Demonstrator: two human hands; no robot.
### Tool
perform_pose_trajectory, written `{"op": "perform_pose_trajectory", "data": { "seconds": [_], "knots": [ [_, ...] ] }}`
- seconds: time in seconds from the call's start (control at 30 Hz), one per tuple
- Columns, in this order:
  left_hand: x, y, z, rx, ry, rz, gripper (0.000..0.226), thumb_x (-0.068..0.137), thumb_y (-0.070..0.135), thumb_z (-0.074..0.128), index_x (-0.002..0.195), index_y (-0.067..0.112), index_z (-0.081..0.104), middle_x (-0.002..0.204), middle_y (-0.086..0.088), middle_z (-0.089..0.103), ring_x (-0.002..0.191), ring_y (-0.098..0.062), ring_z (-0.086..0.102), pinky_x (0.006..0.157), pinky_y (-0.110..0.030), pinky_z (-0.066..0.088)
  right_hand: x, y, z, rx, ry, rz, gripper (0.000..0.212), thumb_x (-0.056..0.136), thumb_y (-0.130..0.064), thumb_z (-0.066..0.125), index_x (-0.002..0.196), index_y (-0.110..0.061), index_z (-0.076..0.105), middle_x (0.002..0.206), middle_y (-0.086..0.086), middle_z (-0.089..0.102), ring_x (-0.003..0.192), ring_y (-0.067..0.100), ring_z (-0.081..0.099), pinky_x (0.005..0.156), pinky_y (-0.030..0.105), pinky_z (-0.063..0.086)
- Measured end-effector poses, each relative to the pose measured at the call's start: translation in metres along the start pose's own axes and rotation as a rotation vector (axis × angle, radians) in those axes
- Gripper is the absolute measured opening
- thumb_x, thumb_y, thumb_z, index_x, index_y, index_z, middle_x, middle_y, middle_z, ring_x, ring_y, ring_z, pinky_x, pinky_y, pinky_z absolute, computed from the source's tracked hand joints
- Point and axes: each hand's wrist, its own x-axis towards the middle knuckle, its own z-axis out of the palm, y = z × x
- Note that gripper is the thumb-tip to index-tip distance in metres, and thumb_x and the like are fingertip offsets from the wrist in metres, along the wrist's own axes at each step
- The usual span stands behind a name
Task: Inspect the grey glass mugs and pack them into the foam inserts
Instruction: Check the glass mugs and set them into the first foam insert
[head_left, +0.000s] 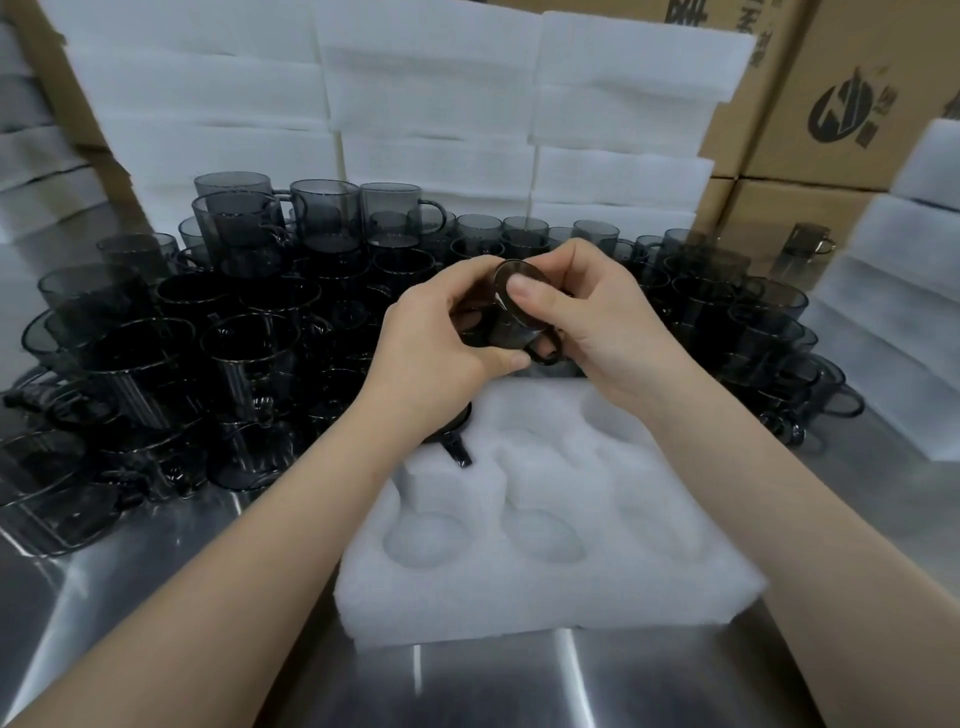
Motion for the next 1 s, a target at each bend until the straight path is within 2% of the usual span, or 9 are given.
{"op": "perform_pose_trajectory", "data": {
  "seconds": [0.1,0.17,0.33,0.4,0.5,0.67,0.83,0.9,1.0],
  "knots": [
    [-0.001,0.002,0.001,0.003,-0.003,0.004,0.061,0.055,0.016,0.081,0.110,0.034,0.061,0.110,0.008,0.070,0.109,-0.010,0.065,0.101,-0.038,0.049,0.001,0.000,0.001,-0.059,0.099,-0.057,0.021,0.090,-0.024,0.067,0.074,-0.016,0.056,0.070,0.006,0.062,0.048,0.017,0.053,0.042,0.023,0.039],
    [-0.002,0.003,0.002,-0.025,-0.010,-0.002,0.060,0.056,0.014,0.082,0.109,0.032,0.062,0.110,0.008,0.070,0.108,-0.009,0.065,0.101,-0.037,0.049,0.001,0.000,0.002,-0.046,0.129,-0.049,0.025,0.096,-0.022,0.060,0.073,-0.013,0.054,0.061,0.005,0.059,0.043,0.021,0.047,0.041,0.024,0.037],
    [0.000,-0.002,0.001,-0.141,0.115,-0.043,0.058,0.063,-0.002,0.085,0.106,0.025,0.056,0.112,0.002,0.067,0.108,-0.012,0.065,0.099,-0.038,0.051,0.004,-0.002,0.003,0.185,0.149,0.054,0.017,0.100,-0.020,0.051,0.086,-0.012,0.056,0.074,0.006,0.057,0.057,0.018,0.052,0.052,0.026,0.048],
    [0.001,-0.004,0.000,-0.165,0.160,-0.049,0.059,0.064,0.002,0.085,0.109,0.022,0.052,0.114,0.001,0.065,0.108,-0.012,0.065,0.098,-0.038,0.052,0.004,0.001,0.000,0.101,0.064,0.111,0.023,0.098,-0.033,0.054,0.086,-0.013,0.054,0.073,0.002,0.059,0.059,0.016,0.057,0.060,0.029,0.051],
    [-0.001,-0.003,-0.001,-0.096,0.194,-0.020,0.060,0.060,0.013,0.084,0.104,0.035,0.049,0.110,0.011,0.064,0.107,-0.004,0.063,0.099,-0.036,0.050,0.003,0.006,0.001,-0.081,-0.088,0.126,0.035,0.093,-0.048,0.050,0.077,-0.017,0.058,0.067,-0.002,0.060,0.058,0.018,0.057,0.060,0.030,0.050],
    [0.000,-0.004,-0.002,-0.112,0.183,-0.057,0.059,0.061,0.011,0.084,0.105,0.029,0.050,0.108,0.008,0.067,0.104,-0.008,0.066,0.098,-0.038,0.051,0.001,0.004,0.001,0.003,-0.145,0.100,0.039,0.091,-0.045,0.050,0.058,-0.025,0.058,0.058,-0.002,0.055,0.048,0.012,0.047,0.053,0.021,0.043],
    [-0.001,-0.001,-0.003,-0.223,0.188,-0.091,0.049,0.075,0.001,0.079,0.113,0.014,0.052,0.108,0.003,0.069,0.102,-0.008,0.067,0.094,-0.028,0.053,-0.001,0.000,0.001,0.134,-0.200,0.093,0.036,0.104,-0.026,0.039,0.076,-0.014,0.058,0.061,-0.001,0.053,0.051,0.011,0.045,0.059,0.025,0.042],
    [-0.001,0.001,-0.004,-0.302,0.185,-0.121,0.042,0.080,0.006,0.076,0.116,0.010,0.054,0.108,0.000,0.070,0.102,-0.007,0.068,0.089,-0.024,0.053,-0.003,-0.002,0.001,0.178,-0.233,0.045,0.030,0.103,-0.023,0.040,0.084,-0.012,0.061,0.064,-0.003,0.054,0.053,0.010,0.046,0.061,0.025,0.042],
    [0.000,0.002,-0.007,-0.411,0.139,-0.183,0.031,0.087,0.019,0.070,0.114,0.010,0.057,0.108,-0.003,0.071,0.106,-0.016,0.068,0.091,-0.029,0.054,-0.004,-0.005,0.001,0.146,-0.253,-0.048,0.021,0.096,-0.019,0.045,0.091,-0.012,0.064,0.063,-0.005,0.057,0.051,0.010,0.050,0.061,0.026,0.044]
  ]
}}
